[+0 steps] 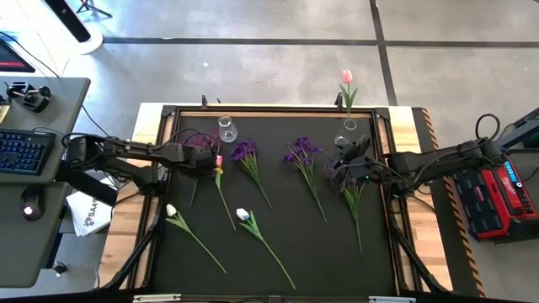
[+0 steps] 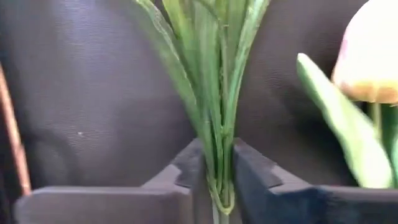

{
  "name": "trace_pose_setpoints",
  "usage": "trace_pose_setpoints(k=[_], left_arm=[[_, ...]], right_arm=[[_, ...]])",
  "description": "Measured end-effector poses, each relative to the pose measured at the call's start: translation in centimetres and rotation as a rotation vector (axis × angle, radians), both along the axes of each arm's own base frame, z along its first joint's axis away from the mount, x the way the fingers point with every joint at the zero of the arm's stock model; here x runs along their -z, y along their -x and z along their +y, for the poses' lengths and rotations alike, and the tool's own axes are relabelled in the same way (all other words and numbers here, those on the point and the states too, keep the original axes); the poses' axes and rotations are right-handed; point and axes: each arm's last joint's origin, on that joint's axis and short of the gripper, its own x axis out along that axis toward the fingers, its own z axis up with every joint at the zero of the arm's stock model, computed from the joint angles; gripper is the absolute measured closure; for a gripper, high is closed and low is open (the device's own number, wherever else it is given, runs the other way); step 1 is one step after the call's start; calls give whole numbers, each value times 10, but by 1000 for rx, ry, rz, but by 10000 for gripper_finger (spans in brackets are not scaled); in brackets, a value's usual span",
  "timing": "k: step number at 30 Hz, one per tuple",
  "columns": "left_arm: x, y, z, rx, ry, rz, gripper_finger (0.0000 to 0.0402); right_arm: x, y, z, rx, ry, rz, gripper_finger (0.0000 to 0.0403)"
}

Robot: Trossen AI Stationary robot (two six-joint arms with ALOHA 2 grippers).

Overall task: Sort flowers into vase by color
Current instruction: Put the purple flowers into the left transparent vase

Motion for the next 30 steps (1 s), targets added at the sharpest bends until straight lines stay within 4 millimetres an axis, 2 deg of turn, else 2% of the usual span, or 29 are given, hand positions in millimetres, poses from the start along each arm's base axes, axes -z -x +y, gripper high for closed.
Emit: trace_pose_setpoints(k=[3, 7, 12, 17, 22, 30], left_arm=[[-3, 4, -1, 0, -11, 13, 392], [-14, 12, -2, 4, -60, 18, 392], [-46, 18, -3, 15, -172, 8, 399], [-84, 19, -4, 123, -383, -95, 399], [-114, 15, -5, 256, -571, -288, 398], [-165, 0, -8, 569, -845, -702, 398]], right_arm=[[0, 0, 0, 0, 0, 1, 194], [0, 0, 0, 0, 1, 5, 194], [0, 0, 0, 0, 0, 0, 194], [-1, -1, 0, 1, -1, -15, 194], [-3, -3, 0, 5, -1, -47, 194], [-5, -4, 0, 2, 0, -70, 194]])
